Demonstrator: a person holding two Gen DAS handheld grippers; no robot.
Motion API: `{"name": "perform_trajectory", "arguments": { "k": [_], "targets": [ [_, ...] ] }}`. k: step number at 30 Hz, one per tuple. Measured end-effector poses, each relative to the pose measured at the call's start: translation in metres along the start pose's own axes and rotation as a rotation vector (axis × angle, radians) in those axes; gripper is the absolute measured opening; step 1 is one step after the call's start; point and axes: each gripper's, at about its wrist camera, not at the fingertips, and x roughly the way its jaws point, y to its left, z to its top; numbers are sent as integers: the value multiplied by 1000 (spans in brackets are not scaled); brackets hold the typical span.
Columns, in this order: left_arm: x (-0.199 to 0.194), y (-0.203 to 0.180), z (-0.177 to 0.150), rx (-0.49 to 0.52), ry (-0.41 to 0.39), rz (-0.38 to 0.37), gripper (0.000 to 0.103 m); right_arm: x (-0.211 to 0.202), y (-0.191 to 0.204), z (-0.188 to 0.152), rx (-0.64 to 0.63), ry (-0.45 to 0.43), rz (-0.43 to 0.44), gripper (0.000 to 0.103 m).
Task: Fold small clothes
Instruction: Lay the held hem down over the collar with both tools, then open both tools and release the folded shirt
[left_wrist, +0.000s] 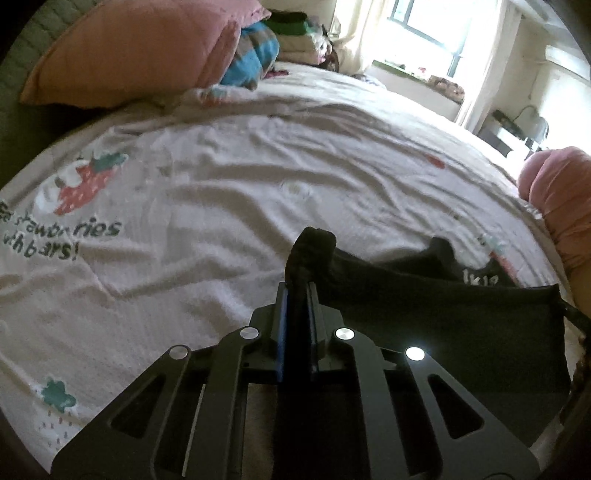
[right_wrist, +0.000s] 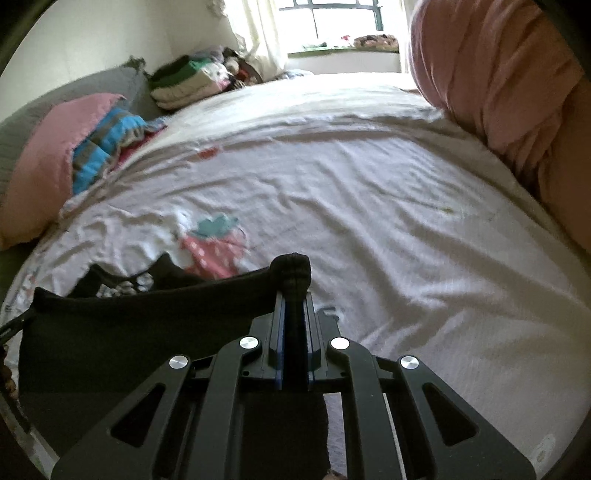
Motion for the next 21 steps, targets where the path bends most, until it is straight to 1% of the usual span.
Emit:
{"name": "perform_trajectory", "arguments": {
  "k": [2,5,6,7,8,9,10,11,13,15,18,21],
  "targets": [
    [1,0,-2,5,6,11,6,2,-1,-4,10,9,-8,7],
    [-2,-3,-3,24,-8,47,8,6,-3,-9,11,20,-17,9],
    [-4,-3,-3,27,-12,56,8,7,-2,-11,6,29,-32,10],
    [-5,-4,-3,28,-14,60,9,7,-1,-13,5,32,-40,14],
    [-7,-4,-3,30,-15,63,9,6,-1,-14,6,37,-43,15],
    [-9,-4,-3,33,-14,69,9,3,1,-16,6,39,-48,21],
    [-10,-5,-4,38,-14,73,12,-2,2,-18,1,33,-52,32],
    [-12,-7,-5,41,-12,79,14,-4,3,-19,-2,29,-52,36],
    [-16,-9,-7,43,-9,86,24,-16,7,-23,-15,12,-45,47],
    [-20,-11,-9,48,-5,94,29,-26,11,-25,-30,-8,-38,51],
    [-27,-11,-12,50,-4,105,35,-44,19,-29,-54,-32,-10,54],
    [-36,-12,-14,52,-7,96,38,-55,28,-35,-84,-31,26,56]
  ]
}}
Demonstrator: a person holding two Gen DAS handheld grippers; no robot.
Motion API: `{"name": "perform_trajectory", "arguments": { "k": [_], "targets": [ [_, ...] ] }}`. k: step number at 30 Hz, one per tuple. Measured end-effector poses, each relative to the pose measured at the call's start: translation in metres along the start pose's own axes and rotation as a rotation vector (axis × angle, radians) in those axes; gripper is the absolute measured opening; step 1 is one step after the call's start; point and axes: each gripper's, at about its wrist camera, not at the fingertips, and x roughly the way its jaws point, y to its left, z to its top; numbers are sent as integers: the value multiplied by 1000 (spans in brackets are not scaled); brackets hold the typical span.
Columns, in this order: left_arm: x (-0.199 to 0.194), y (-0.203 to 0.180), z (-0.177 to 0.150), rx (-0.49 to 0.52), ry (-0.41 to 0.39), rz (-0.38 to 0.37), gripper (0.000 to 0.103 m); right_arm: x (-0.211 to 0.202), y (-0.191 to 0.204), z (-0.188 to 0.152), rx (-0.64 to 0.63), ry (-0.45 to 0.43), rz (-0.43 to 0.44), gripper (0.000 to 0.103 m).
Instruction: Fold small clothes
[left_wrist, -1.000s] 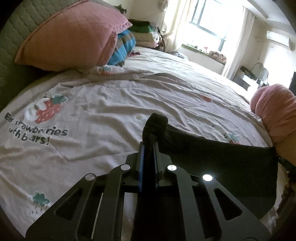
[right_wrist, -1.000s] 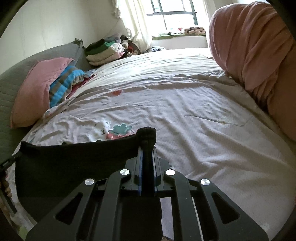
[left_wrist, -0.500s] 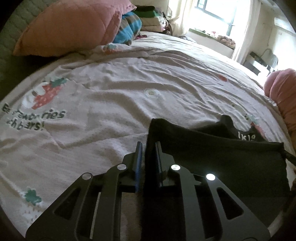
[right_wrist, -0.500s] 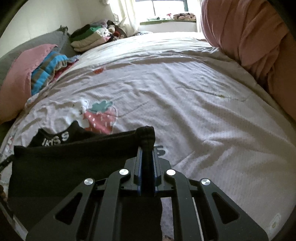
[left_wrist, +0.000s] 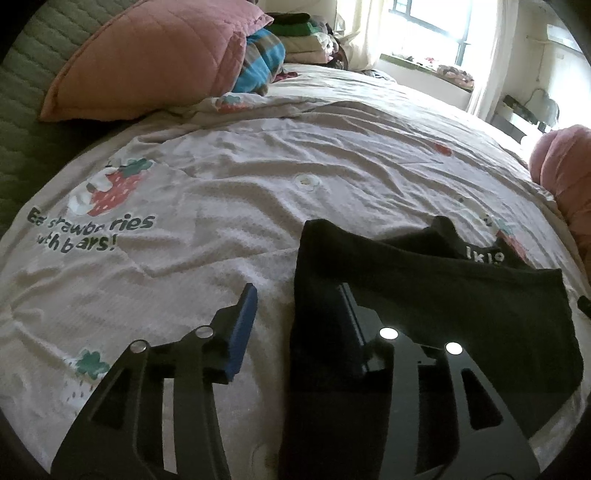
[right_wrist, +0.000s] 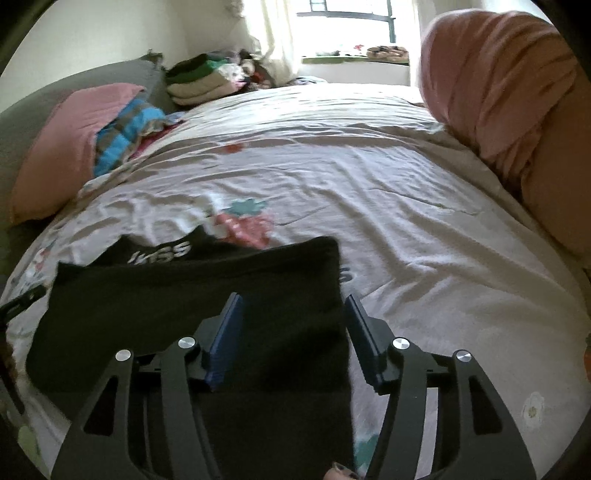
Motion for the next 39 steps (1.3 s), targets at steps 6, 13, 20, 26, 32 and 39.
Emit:
{"name": "perform_trajectory", "arguments": {
  "k": [6,13,20,26,32,39],
  "targets": [
    [-23,-5,-6,29,-16,1,48,-18,20,-17,-66,13,53,58],
    [-39,-11,-12,31,-17,-25,50,-29,31,-34,-123,36,72,59],
    [-45,-17,-21,20,15,-63,54,-34,34,-50,-158,75,79,59],
    [-49,-28,-34,41,57,-87,54,-36,36,-60,-177,104,79,59],
    [-48,-36,-51,82,105,-102,54,-32,35,-68,-178,144,66,59],
    [-37,-31,-66,77,163,-87,56,-31,34,-73,-177,162,61,62]
  ]
}}
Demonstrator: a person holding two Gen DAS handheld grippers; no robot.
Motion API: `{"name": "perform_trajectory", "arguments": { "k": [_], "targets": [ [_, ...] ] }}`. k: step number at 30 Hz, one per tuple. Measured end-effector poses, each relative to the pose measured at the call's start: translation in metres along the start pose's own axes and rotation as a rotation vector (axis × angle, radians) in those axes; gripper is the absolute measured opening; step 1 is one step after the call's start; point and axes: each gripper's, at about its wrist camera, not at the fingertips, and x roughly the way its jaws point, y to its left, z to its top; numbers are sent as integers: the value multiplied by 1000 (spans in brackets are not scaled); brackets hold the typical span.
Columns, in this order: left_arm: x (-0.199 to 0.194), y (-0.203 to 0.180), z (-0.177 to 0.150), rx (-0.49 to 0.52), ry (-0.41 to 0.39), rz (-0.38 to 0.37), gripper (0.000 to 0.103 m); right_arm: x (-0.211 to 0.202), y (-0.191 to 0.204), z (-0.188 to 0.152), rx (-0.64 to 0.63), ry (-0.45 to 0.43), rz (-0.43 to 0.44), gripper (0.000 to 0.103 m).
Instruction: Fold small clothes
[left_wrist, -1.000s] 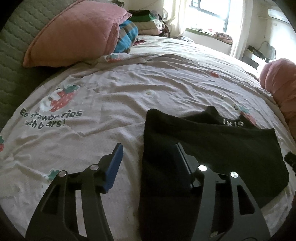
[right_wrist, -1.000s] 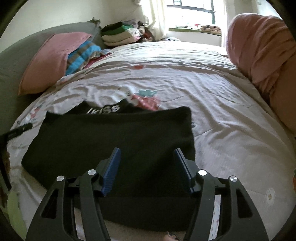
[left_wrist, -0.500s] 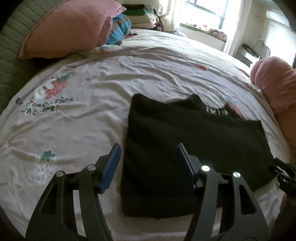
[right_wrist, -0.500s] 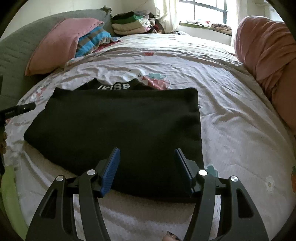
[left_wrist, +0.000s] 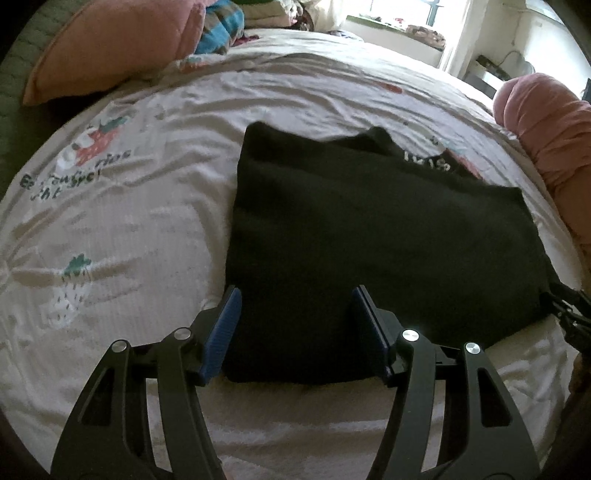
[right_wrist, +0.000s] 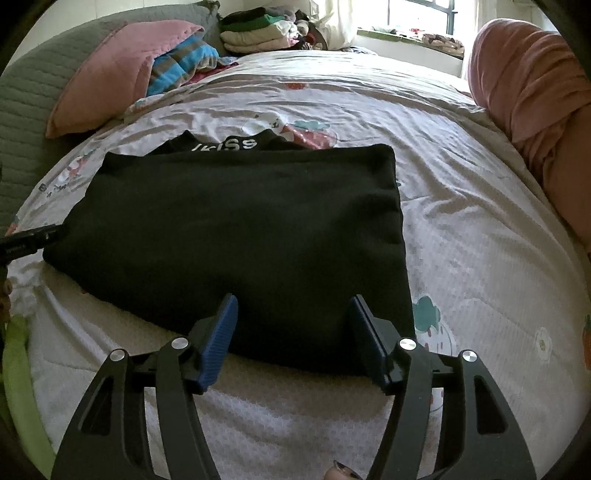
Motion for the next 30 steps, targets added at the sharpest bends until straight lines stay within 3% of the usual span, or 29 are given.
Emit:
{"name": "perform_trajectory", "arguments": {
  "k": [11,14,17,26,30],
  "targets": [
    [3,7,-8,-5,27,10,63,3,5,-8,-15,27,-17,67],
    [2,9,-10,-11,30,9,64,3,6,-9,-19,31,-17,71],
    [1,11,-11,-4,29,32,71,3,8,-11,-20,36,-14,77],
    [-6,18,-14,-6,27,42,76,-1,15,-14,-38,35,-11,82],
    [-11,20,-13,-5,17,48,76,-5,23,-14,-49,24,10,90]
  ]
}}
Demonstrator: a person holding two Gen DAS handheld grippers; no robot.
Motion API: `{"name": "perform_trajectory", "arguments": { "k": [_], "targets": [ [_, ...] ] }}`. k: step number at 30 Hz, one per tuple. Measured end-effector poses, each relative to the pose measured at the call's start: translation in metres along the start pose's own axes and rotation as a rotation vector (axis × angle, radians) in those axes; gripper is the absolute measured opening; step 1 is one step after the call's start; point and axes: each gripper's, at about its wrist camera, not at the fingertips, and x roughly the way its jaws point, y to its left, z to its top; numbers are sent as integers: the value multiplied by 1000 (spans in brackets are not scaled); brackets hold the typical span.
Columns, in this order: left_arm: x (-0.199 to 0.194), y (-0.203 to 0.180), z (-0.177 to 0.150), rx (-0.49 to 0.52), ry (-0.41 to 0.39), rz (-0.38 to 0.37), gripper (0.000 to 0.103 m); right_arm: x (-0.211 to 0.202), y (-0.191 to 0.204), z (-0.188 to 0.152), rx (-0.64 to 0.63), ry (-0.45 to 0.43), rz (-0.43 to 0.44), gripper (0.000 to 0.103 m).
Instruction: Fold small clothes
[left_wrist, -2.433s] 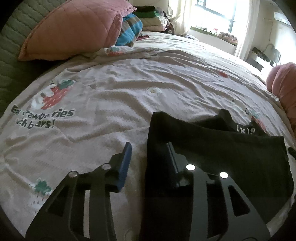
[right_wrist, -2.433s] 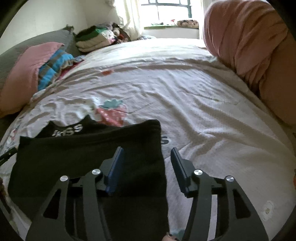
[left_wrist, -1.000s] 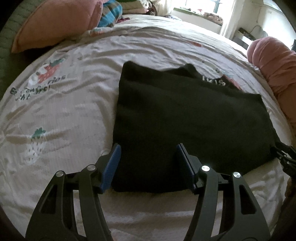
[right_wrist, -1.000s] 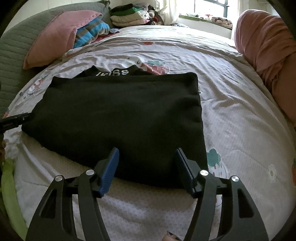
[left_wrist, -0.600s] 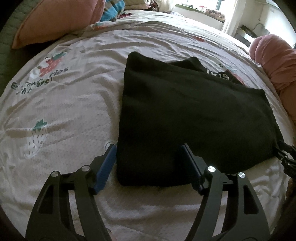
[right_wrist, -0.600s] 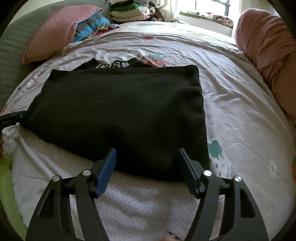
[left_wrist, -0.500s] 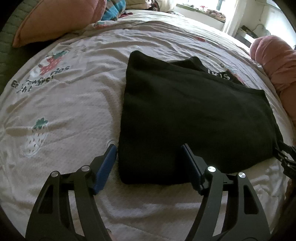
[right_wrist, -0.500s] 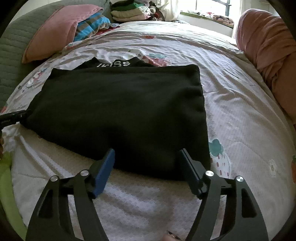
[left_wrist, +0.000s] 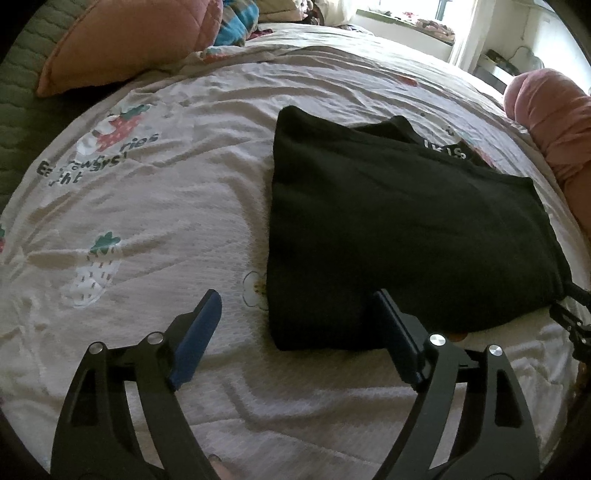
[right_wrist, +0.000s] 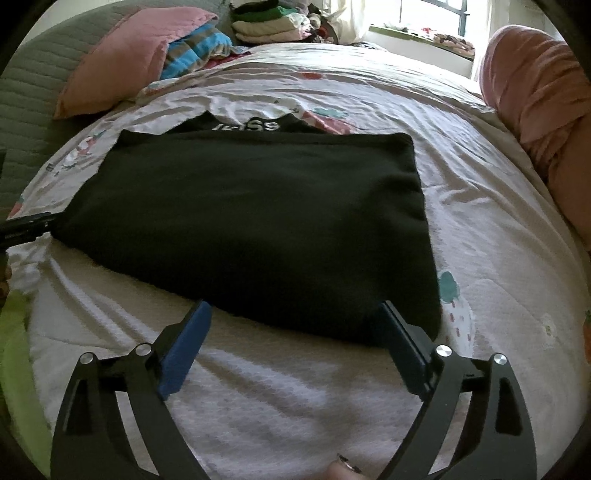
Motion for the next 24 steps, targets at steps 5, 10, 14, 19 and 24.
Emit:
{"name": "perform_trajectory", "arguments": {
  "k": [5,10,14,19,24],
  "targets": [
    [-8,4,1,-2,-26,14,87,-2,13,3,-27,-9,19,91],
    [-11,11,3,-14,-43,36,93,-1,31,7,-59,-9,45,91],
    [-12,18,5,-35,-50,50,93,0,47,11,-89,-13,63,91],
    [-13,25,6,-57,-58,61,93,1,70,16,-137,-25,82,92],
    [-13,32,8,-73,-61,83,93,6,95,20,-193,-28,102,92]
  ]
}}
